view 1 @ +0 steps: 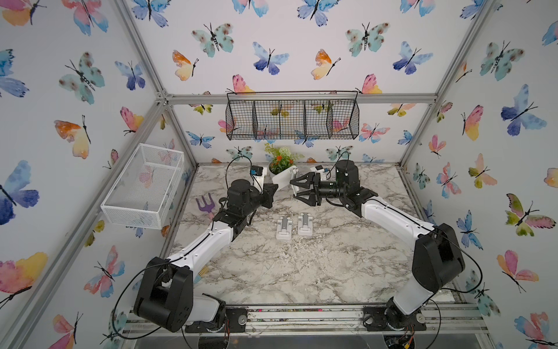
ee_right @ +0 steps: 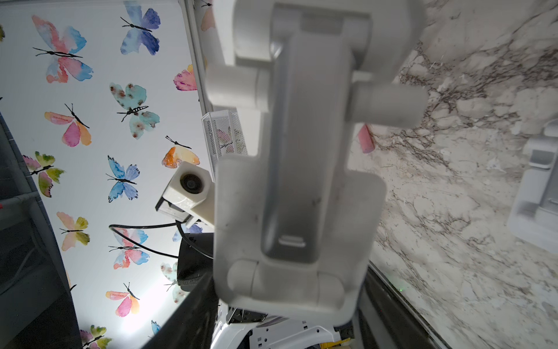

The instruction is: Open the phone stand

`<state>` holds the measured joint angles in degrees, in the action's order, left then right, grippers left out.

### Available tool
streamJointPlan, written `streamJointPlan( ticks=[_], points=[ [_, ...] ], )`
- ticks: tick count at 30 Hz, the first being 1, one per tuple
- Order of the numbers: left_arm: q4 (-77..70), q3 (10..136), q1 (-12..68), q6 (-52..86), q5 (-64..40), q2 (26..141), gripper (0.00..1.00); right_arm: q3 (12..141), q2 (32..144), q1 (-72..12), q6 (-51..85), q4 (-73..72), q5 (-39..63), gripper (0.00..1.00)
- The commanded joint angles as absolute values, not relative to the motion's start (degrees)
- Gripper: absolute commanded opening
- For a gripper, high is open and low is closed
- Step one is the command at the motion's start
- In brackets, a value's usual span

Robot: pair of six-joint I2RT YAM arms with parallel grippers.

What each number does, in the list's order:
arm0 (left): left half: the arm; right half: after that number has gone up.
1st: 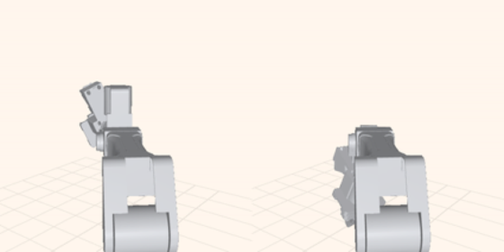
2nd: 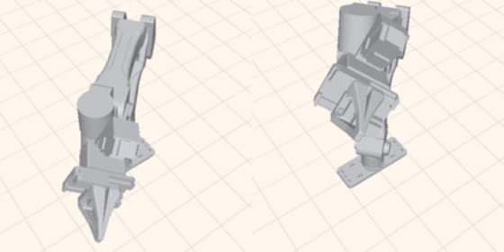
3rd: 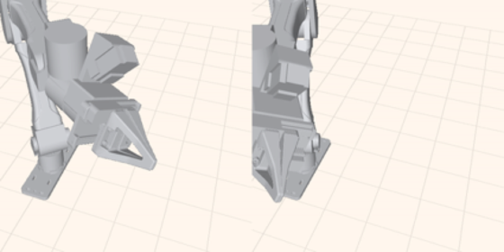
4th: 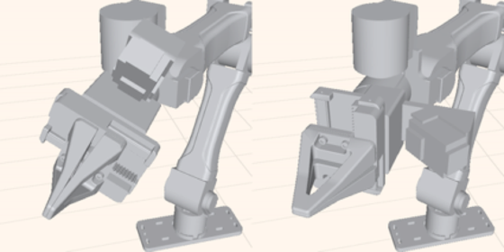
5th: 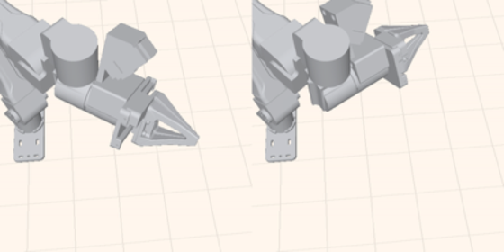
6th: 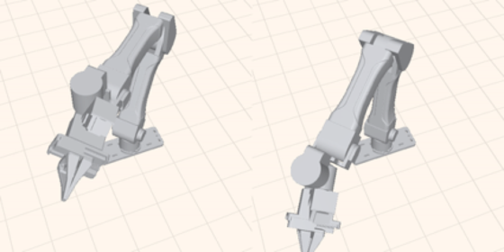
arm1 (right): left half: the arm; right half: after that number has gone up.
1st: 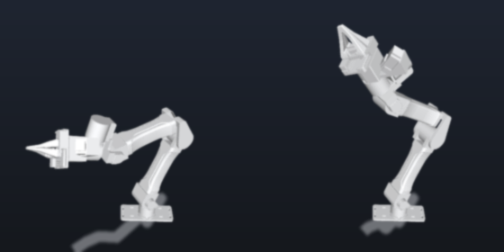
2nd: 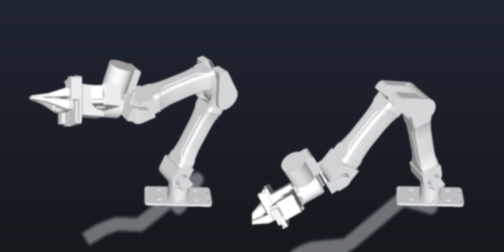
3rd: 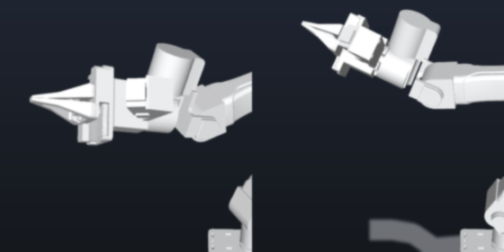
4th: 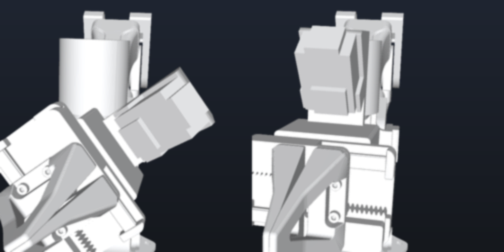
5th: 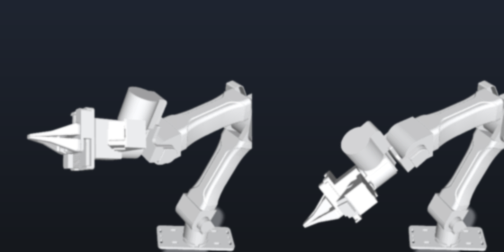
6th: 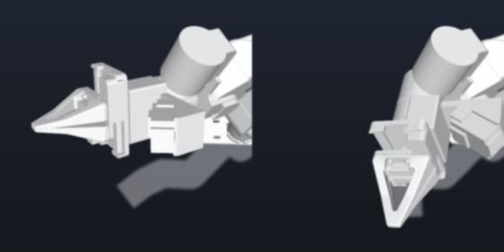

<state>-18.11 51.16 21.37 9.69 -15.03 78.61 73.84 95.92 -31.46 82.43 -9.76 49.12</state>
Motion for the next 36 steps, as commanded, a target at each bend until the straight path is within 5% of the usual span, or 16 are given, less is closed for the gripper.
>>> streamJointPlan(
  ticks=[1, 6, 7, 9, 10, 17, 27, 36],
  points=[
    [-15.01, 50.02, 15.46, 8.84, 1.31, 79.74, 0.0, 73.79, 92.73, -31.02, 82.53, -9.52, 57.69, 0.24],
    [-12.55, 49.75, 16.87, 9.93, 0.24, 76.91, 0.0, 75.2, 95.27, -31.03, 81.57, -10.47, 58.08, 0.41],
    [-11.95, 49.63, 17.49, 9.93, 0.34, 76.14, 0.0, 75.52, 95.72, -31.07, 81.36, -10.78, 58.16, 0.51],
    [-10.59, 49.58, 18.83, 9.55, 0.98, 74.84, 0.0, 76.45, 96.7, -30.95, 80.21, -10.73, 58.35, 0.89],
    [-9.84, 49.81, 19.59, 9.21, 1.58, 74.37, 0.0, 77.23, 97.16, -30.94, 79.11, -10.07, 58.52, 0.98],
    [-5.6, 50.03, 21.45, 8.02, 3.73, 71.99, 0.0, 85.69, 98.89, -30.42, 61.75, 8.99, 54.4, 0.98],
    [-1.37, 50.19, 23.65, 6.44, 6.53, 69.46, 0.0, 110.9, 106.99, -30.67, 33.58, 42.43, 35.23, 0.98],
    [1.42, 50.53, 29.08, 4.05, 8.95, 68.47, 0.0, 120.12, 112.48, -33.16, 22.08, 49.2, 21.71, 0.98]
  ],
)
